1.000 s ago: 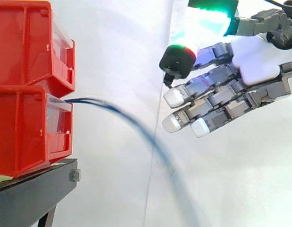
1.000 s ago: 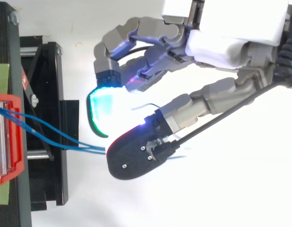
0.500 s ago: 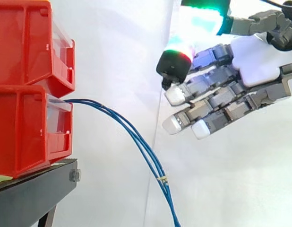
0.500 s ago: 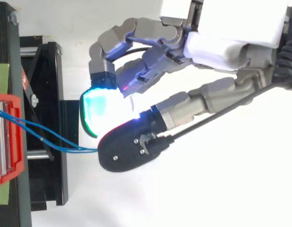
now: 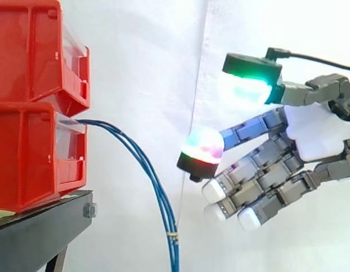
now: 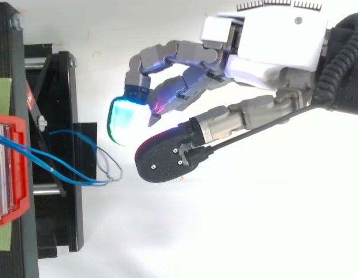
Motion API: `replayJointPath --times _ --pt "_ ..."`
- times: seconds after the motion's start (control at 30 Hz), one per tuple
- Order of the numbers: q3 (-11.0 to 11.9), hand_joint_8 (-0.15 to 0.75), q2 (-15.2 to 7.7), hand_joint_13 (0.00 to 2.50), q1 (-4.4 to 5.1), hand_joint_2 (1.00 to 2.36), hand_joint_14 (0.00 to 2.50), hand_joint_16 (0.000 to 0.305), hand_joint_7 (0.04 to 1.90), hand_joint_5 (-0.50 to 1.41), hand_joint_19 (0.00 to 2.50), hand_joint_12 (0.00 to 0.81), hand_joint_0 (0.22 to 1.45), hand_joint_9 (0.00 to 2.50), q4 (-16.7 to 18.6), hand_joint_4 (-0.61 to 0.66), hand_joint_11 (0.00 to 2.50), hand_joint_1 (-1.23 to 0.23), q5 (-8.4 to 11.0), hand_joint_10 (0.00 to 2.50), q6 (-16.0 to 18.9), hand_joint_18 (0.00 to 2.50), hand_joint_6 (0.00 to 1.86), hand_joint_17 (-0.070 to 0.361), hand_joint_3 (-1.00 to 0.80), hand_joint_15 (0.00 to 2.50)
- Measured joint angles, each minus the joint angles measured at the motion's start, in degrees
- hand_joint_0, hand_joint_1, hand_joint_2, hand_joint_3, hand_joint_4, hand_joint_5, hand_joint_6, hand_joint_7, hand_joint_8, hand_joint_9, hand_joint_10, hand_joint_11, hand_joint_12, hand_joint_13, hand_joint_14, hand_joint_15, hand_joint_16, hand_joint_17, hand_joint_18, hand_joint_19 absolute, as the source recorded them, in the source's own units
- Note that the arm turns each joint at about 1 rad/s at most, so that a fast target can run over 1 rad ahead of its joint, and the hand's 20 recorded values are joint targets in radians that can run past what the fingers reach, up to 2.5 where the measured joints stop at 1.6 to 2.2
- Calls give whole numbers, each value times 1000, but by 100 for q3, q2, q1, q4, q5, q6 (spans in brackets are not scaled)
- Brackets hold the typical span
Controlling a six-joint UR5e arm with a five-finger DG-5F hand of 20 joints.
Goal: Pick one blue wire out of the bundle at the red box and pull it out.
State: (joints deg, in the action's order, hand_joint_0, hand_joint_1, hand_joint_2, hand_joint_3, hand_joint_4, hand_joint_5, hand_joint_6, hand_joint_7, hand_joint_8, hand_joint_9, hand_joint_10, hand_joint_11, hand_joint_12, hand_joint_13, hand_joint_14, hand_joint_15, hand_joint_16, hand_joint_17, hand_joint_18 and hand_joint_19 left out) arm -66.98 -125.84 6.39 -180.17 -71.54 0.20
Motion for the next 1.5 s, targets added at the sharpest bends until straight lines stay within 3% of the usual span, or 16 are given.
replayJointPath --times 0.17,0.3,0.5,0.73,0.9,1.13,1.5 --pt "-205 272 -34 405 15 1000 7 60 899 -116 390 420 472 665 199 318 112 -650 132 4 -312 448 503 135 -500 178" --pt "-294 271 -197 404 60 1000 7 60 893 -116 387 420 472 664 707 317 116 -651 317 4 -870 449 503 135 -500 175" --pt "-314 271 -517 403 149 1000 7 60 890 -117 387 419 472 665 1521 319 112 -652 381 3 -1640 449 503 135 -500 178" --pt "-309 272 -893 404 305 1000 7 60 894 -118 391 418 472 663 2410 313 125 -654 439 3 -1921 450 503 135 -500 177" --pt "-309 272 -1023 408 426 1000 7 60 893 -118 390 419 471 663 2878 317 118 -654 570 4 -2101 450 503 135 -500 188" --pt "-310 270 -1044 414 522 1000 7 59 946 -113 406 414 484 679 3006 295 167 -659 629 5 -2171 451 503 132 -500 194" --pt "-315 266 -1041 426 531 1006 8 55 1106 -102 412 402 528 697 2867 218 215 -690 614 7 -2157 452 504 124 -406 214"
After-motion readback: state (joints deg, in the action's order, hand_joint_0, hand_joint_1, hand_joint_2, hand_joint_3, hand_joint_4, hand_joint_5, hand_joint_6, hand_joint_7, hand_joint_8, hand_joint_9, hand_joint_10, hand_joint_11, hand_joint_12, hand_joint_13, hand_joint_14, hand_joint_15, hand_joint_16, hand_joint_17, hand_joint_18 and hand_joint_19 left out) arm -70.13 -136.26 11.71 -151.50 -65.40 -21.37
